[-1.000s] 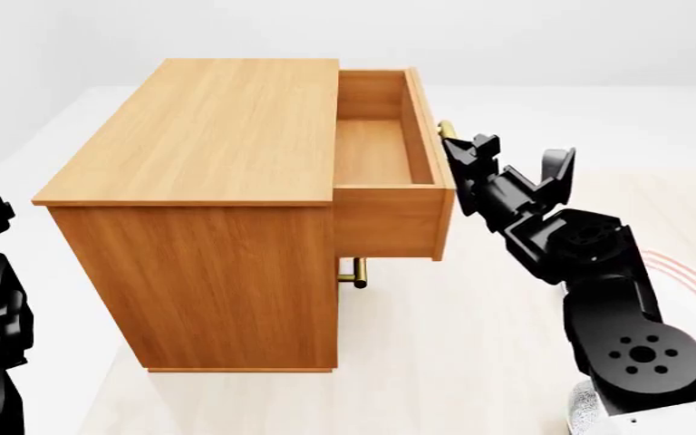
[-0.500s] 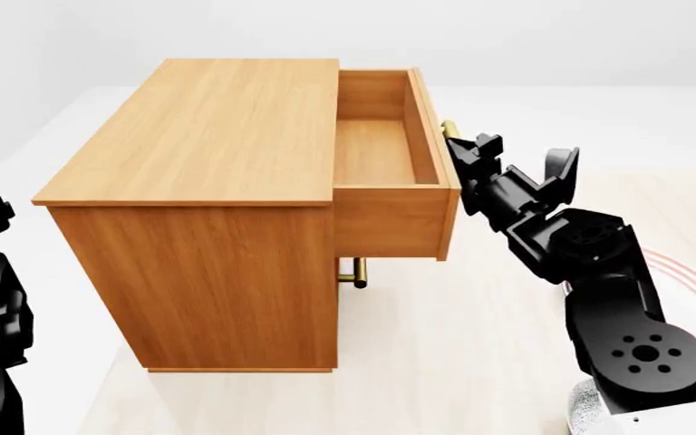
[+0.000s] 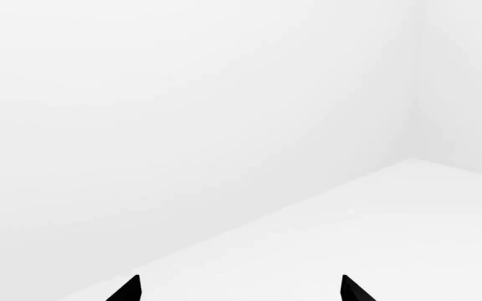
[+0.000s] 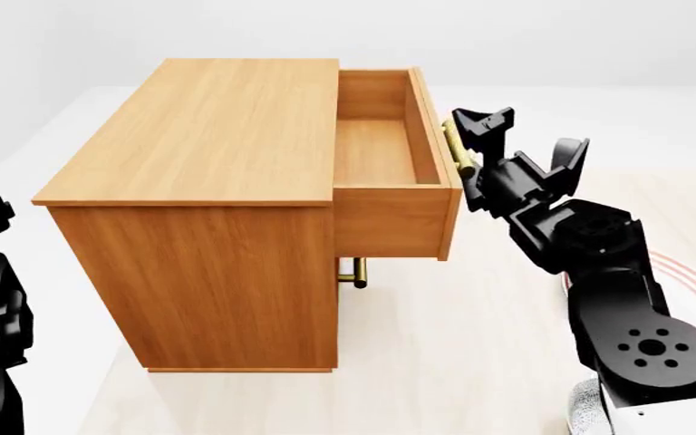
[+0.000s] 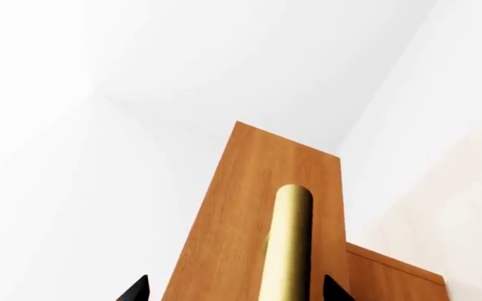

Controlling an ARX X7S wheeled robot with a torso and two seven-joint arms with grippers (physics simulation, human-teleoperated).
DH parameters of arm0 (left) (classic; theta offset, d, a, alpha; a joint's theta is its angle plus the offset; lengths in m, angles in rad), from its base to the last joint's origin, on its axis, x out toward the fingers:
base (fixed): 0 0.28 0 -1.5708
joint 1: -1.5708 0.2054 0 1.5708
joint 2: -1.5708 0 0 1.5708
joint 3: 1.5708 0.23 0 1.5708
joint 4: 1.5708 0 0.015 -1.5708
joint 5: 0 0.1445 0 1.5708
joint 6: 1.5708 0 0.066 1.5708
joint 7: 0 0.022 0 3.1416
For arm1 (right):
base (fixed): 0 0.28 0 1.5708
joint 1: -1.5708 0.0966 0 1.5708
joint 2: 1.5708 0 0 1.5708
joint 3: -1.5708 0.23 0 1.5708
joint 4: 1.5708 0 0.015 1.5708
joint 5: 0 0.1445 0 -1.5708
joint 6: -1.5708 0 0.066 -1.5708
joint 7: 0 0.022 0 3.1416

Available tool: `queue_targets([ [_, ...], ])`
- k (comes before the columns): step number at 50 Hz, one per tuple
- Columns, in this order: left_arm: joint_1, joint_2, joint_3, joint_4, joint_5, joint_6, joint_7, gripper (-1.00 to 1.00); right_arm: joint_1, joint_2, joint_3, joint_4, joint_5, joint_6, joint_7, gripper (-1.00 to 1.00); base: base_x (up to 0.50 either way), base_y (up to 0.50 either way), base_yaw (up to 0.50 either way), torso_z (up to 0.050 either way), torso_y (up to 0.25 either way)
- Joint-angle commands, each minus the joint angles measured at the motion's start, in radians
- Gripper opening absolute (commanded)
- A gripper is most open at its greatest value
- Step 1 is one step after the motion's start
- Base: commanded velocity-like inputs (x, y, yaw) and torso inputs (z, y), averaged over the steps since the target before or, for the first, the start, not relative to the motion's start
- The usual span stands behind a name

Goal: Open the top drawer of the cabinet and put the bowl in it.

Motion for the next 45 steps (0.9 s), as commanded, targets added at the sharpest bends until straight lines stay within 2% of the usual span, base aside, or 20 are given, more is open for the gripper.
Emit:
queue_targets([
  [1, 0.0, 0.0, -0.001, 0.0, 0.0, 0.002, 0.0, 1.0, 0.003, 0.001, 0.01, -0.001, 0.025, -0.008, 0.0, 1.0, 0.0, 0.0, 0.0, 0.0, 0.0],
  [18, 0.0, 0.0, -0.002, 0.0, 0.0, 0.004, 0.002, 1.0, -0.003, 0.052, 0.008, -0.001, 0.029, -0.07, 0.044, 1.0, 0.0, 0.0, 0.0, 0.0, 0.0],
  [27, -0.008, 0.002, 0.004, 0.0, 0.003, -0.002, 0.0, 1.0, 0.051, 0.112, -0.028, -0.009, 0.002, -0.099, 0.078, 1.0, 0.0, 0.0, 0.0, 0.0, 0.0],
  [29, -0.01, 0.002, 0.006, 0.0, 0.003, -0.004, -0.001, 1.0, 0.067, 0.099, -0.043, -0.088, -0.011, -0.051, 0.083, 1.0, 0.0, 0.0, 0.0, 0.0, 0.0],
  [32, -0.013, 0.003, 0.007, 0.0, 0.003, -0.007, -0.001, 1.0, 0.085, 0.025, -0.082, -0.364, -0.04, 0.122, 0.088, 1.0, 0.0, 0.0, 0.0, 0.0, 0.0],
  [36, -0.015, 0.003, 0.01, 0.0, 0.003, -0.009, -0.003, 1.0, 0.146, -0.022, -0.158, -0.556, -0.079, 0.26, 0.09, 1.0, 0.0, 0.0, 0.0, 0.0, 0.0],
  [40, -0.015, 0.003, 0.012, 0.0, 0.003, -0.009, -0.004, 1.0, 0.228, -0.043, -0.255, -0.638, -0.121, 0.328, 0.096, 1.0, 0.0, 0.0, 0.0, 0.0, 0.0],
  [45, -0.015, 0.002, 0.013, 0.0, 0.002, -0.01, -0.003, 1.0, 0.339, -0.063, -0.418, -0.627, -0.185, 0.329, 0.103, 1.0, 0.0, 0.0, 0.0, 0.0, 0.0],
])
